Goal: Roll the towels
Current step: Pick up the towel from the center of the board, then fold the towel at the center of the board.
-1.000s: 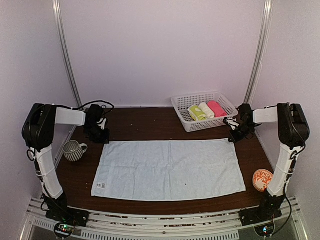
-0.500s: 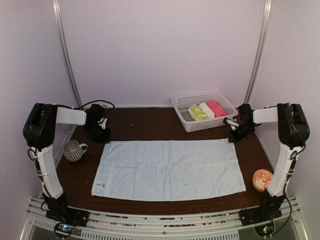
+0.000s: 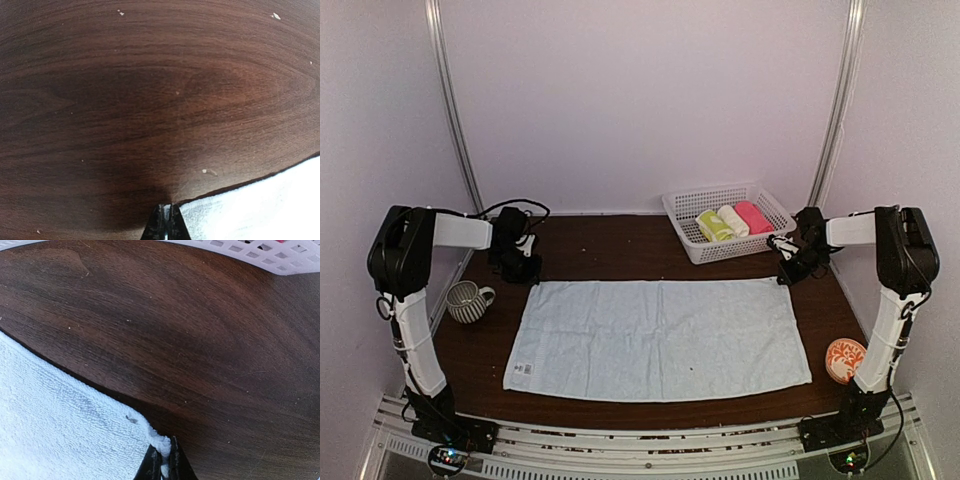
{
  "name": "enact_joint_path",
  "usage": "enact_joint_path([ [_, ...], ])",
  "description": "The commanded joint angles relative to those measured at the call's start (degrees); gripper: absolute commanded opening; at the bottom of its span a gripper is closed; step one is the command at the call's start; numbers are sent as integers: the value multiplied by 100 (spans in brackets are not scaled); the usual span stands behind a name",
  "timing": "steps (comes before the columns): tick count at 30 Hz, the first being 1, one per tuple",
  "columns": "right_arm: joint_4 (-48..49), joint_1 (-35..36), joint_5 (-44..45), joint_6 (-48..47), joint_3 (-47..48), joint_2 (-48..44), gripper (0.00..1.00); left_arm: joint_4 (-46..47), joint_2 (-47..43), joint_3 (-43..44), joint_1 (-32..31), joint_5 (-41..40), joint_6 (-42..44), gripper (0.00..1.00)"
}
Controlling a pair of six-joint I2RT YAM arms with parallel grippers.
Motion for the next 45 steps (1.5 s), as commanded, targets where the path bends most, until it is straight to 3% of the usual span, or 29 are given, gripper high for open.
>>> enact_joint_path([
  [1, -106, -76, -61, -2, 223, -78, 5, -52, -101, -119, 8, 26, -42, 0],
  [10, -384, -207, -458, -113, 505, -464, 5, 787, -1229, -536, 9, 356, -1, 0],
  [21, -544, -365, -479, -182, 909, -368, 5, 1075, -1669, -760, 8, 355, -85, 0],
  [45, -951, -524, -1627, -986, 472, -945, 6, 656, -2845, -1493, 13, 404, -122, 0],
])
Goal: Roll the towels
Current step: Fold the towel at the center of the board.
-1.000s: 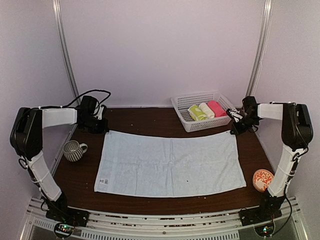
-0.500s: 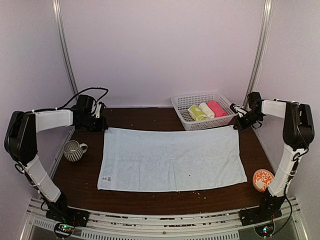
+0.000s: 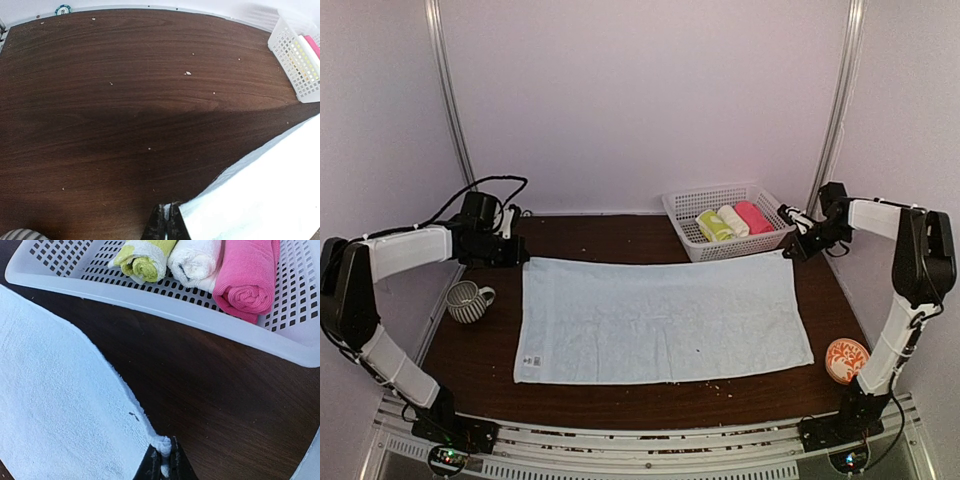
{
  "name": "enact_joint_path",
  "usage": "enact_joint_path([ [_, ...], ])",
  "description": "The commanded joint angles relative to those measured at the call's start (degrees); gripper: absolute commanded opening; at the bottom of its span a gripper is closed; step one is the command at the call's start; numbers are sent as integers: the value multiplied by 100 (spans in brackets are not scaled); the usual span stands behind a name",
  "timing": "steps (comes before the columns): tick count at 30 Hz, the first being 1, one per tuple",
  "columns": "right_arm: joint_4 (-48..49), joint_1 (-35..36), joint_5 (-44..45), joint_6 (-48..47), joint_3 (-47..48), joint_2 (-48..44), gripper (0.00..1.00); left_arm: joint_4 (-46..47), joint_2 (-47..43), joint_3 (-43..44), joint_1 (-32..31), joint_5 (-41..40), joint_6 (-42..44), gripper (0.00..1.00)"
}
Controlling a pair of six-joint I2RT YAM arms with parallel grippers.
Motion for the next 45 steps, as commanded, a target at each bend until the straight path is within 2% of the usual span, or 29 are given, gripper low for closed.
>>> enact_joint_path([
  [1, -181, -23, -190, -238, -276, -287, 6, -94, -231, -88, 15, 34, -26, 0],
  [24, -1041, -472, -619, -1146, -881, -1132, 6, -1173, -1046, -388, 14, 237, 69, 0],
  [34, -1342, -700, -892, -1616, -1219, -1453, 6, -1632, -1328, -708, 12, 86, -47, 0],
  [45, -2002, -780, -906, -3026, -2192, -1983, 6, -2241, -1844, -1149, 10, 423, -184, 0],
])
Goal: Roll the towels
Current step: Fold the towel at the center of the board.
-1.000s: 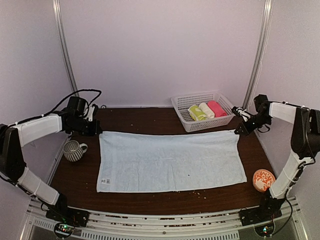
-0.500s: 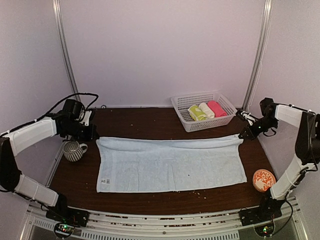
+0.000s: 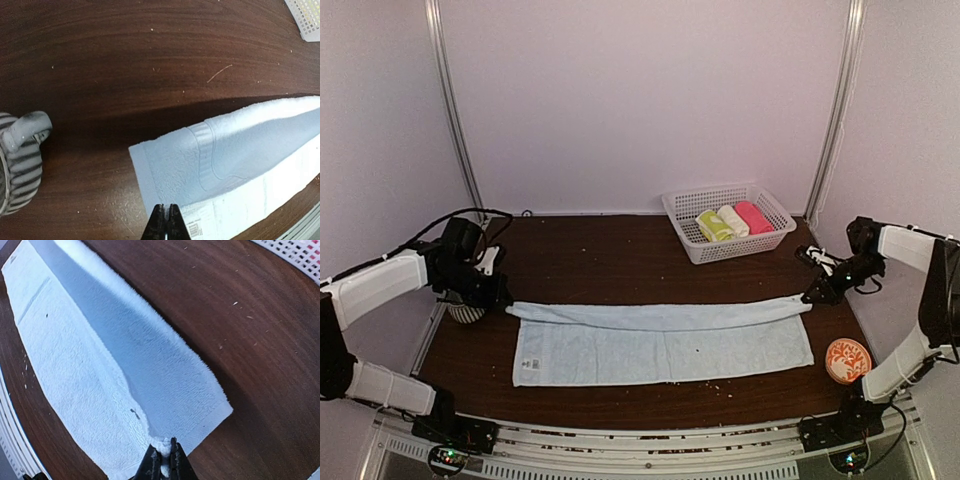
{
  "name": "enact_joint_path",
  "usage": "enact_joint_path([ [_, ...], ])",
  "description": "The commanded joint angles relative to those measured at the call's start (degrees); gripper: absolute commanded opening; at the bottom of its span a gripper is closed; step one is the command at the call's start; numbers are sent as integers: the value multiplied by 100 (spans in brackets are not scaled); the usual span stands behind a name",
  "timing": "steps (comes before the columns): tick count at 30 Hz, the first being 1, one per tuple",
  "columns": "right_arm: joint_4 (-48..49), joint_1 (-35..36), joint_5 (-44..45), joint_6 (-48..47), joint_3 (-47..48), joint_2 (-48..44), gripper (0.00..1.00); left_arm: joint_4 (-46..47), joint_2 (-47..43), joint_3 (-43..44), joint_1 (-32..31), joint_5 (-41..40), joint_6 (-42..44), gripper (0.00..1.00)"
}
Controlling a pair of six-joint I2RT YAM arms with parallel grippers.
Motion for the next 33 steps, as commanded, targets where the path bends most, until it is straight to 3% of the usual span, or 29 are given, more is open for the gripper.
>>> enact_joint_path([
  [1, -426, -73, 13, -799, -321, -169, 6, -392, -311, -82, 11, 160, -77, 0],
  [11, -1172, -382, -241, -1448, -211, -331, 6, -686, -656, -303, 14, 506, -123, 0],
  [22, -1876, -576, -272, -2417, -272, -196, 7, -1144, -402, -338, 14, 796, 227, 0],
  [33, -1733, -581, -24, -2666, -640, -181, 7, -1255, -194, -327, 10, 530, 149, 0],
])
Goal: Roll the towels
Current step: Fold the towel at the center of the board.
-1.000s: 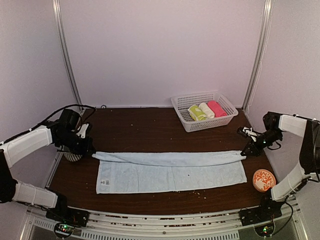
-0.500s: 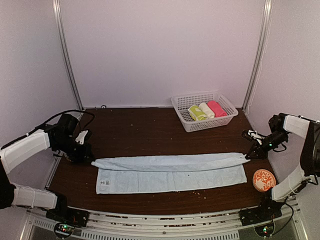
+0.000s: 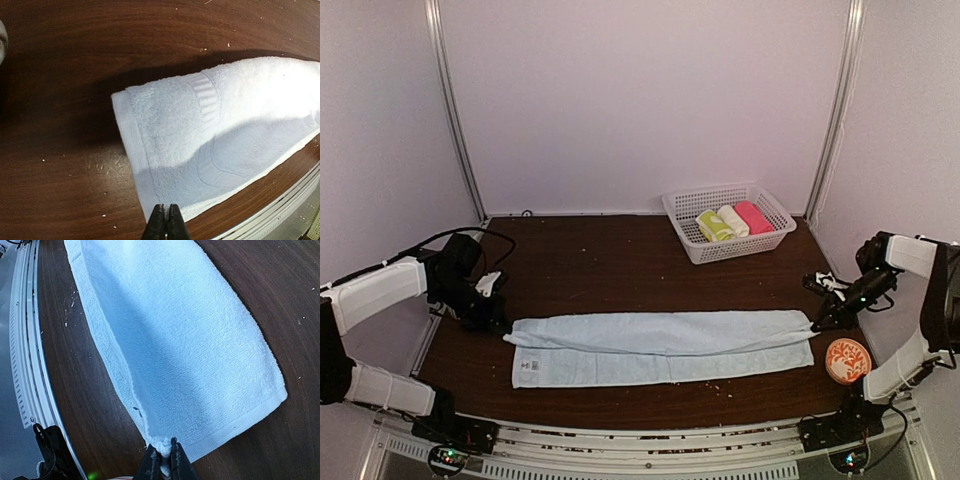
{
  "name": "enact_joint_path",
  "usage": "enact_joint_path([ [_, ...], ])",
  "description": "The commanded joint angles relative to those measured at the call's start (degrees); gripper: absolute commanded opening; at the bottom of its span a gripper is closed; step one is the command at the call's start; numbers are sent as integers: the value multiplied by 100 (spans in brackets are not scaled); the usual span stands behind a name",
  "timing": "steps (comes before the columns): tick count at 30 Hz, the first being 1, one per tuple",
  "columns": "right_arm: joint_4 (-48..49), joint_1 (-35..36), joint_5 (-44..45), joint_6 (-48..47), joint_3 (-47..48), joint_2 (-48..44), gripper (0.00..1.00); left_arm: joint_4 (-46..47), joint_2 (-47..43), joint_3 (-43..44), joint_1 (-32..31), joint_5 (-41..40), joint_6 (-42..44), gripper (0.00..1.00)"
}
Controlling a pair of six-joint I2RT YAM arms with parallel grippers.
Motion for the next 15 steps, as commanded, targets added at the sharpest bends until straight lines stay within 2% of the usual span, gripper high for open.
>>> enact_joint_path([
  [1, -42, -41, 121, -182, -113, 66, 7, -131, -37, -6, 12, -98, 46, 0],
  [15, 9, -17, 355, -417, -281, 355, 9, -260, -24, -120, 12, -55, -6, 0],
])
